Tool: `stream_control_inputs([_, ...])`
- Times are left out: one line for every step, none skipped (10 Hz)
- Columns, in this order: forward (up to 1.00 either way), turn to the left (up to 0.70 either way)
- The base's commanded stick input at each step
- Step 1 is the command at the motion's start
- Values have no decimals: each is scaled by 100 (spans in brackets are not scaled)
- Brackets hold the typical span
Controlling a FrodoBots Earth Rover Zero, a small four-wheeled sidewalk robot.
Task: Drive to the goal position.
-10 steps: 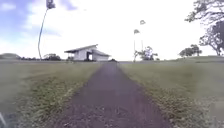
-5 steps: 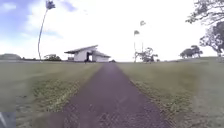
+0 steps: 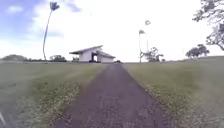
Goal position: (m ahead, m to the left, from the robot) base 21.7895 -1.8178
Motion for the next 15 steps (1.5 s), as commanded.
stream_control_inputs([70, 0])
stream_control_inputs([70, 0])
stream_control_inputs([70, 0])
stream_control_inputs([70, 0])
stream_control_inputs([70, 0])
stream_control_inputs([70, 0])
stream_control_inputs([70, 0])
stream_control_inputs([70, 0])
stream_control_inputs([70, 0])
stream_control_inputs([70, 0])
stream_control_inputs([70, 0])
stream_control_inputs([70, 0])
stream_control_inputs([70, 0])
stream_control_inputs([70, 0])
stream_control_inputs([70, 0])
